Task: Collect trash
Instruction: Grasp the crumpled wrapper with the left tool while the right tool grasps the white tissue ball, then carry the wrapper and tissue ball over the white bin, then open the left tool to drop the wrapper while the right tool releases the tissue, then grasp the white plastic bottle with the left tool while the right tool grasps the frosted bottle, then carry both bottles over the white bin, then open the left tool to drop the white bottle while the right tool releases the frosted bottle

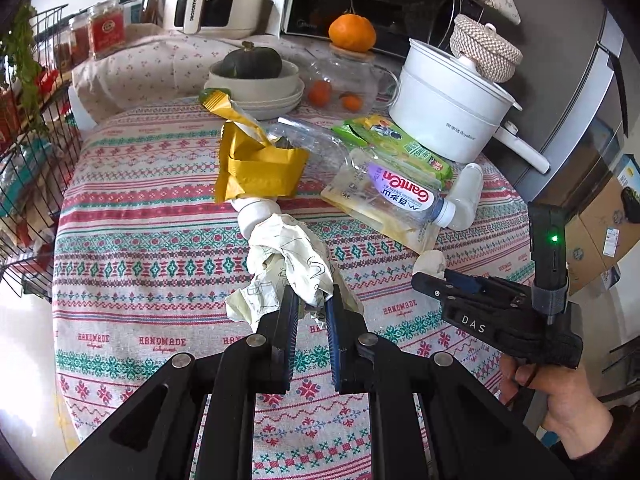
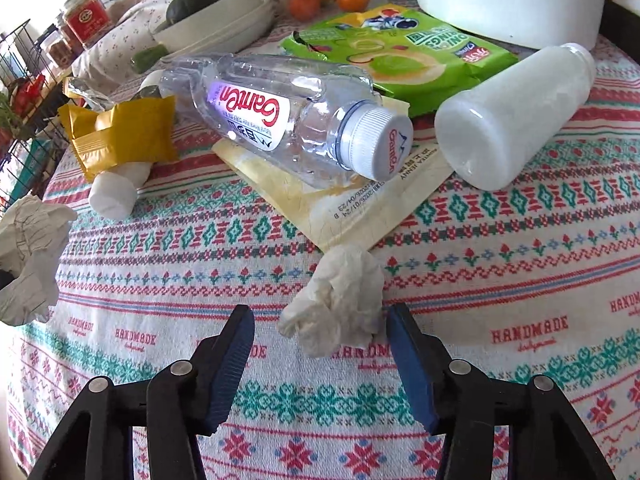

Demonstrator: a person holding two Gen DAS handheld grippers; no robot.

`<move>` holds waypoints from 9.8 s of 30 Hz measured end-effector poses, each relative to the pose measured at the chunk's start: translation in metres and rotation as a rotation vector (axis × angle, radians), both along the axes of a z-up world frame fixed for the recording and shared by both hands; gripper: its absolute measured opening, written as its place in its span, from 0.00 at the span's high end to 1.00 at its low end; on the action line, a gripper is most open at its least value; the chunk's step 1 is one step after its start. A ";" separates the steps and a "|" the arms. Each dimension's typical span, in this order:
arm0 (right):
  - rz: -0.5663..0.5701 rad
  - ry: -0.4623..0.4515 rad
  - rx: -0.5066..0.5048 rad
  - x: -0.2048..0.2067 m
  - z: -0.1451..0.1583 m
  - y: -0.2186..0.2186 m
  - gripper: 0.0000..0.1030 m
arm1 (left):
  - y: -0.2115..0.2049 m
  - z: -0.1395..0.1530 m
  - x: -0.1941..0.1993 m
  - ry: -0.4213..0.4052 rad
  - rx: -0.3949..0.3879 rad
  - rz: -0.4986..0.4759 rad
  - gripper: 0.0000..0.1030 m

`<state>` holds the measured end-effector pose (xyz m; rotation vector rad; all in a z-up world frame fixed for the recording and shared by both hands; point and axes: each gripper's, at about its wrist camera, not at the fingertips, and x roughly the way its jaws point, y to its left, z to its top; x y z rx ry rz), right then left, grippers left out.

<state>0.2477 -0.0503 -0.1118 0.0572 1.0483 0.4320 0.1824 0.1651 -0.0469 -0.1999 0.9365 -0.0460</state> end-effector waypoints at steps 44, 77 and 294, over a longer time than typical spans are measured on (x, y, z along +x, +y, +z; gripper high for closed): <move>-0.278 -0.097 -0.147 -0.153 0.077 -0.248 0.69 | -0.273 0.021 -0.089 -0.100 0.025 -0.588 0.86; -0.386 0.053 -0.158 -0.185 0.028 -0.338 0.68 | -0.347 -0.039 -0.110 -0.057 0.159 -0.790 0.34; -0.239 0.000 -0.175 -0.118 0.056 -0.182 0.18 | 0.011 0.011 0.000 -0.096 0.220 0.072 0.23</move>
